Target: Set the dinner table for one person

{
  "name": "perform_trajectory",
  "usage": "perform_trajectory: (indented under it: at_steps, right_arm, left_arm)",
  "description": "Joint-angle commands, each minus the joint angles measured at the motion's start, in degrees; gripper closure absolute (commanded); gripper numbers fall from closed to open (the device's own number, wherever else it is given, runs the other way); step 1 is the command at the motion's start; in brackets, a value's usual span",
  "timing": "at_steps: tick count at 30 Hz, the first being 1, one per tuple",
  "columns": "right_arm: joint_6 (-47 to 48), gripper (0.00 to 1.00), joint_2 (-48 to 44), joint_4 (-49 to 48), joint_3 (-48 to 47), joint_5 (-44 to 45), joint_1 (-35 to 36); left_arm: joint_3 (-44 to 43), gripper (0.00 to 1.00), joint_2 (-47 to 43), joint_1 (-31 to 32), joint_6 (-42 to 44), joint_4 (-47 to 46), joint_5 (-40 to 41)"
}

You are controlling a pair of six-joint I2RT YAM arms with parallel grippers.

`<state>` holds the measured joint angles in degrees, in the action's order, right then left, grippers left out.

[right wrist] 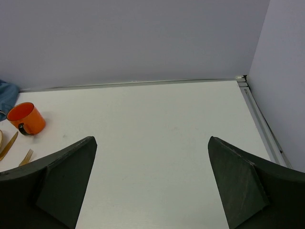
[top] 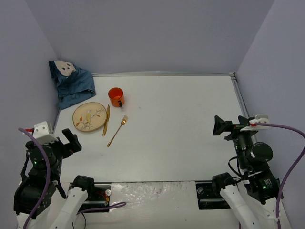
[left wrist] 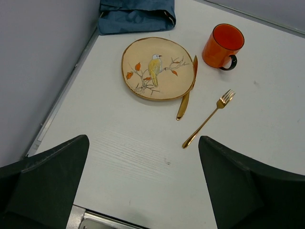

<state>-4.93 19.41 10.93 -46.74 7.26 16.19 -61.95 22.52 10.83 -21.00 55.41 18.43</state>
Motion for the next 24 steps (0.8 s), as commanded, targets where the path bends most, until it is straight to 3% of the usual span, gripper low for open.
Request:
perform_trajectory:
  at_steps: [1,5,10,16,24]
  right_arm:
    - [-1.0,0.0,5.1,-3.2,-2.6,-1.4,0.2]
    - [-2.9,0.0,9.6,-3.1,-4.4,-4.7,0.2]
    - [-7.1,0.0,17.4,-3.1,-6.4,-11.7,0.2]
    - [-6.4,0.0,25.4,-1.9,-8.6,-15.1,0.2]
    - [-6.8,0.0,35.5,-2.7,-10.7,-17.5,0.2]
  left_arm:
    - [0.4,0.03,6.6,0.3,-2.7,-4.9,-1.5]
    - [-0.4,0.03,14.1,0.2,-5.2,-9.9,-0.4]
    - [-6.1,0.03,30.6,-0.4,-9.0,-16.0,3.1]
    - [-13.0,0.03,45.8,-10.9,-13.3,-28.9,-7.4]
    - [-27.4,0.03,71.5,-18.9,-14.8,-40.7,-6.3]
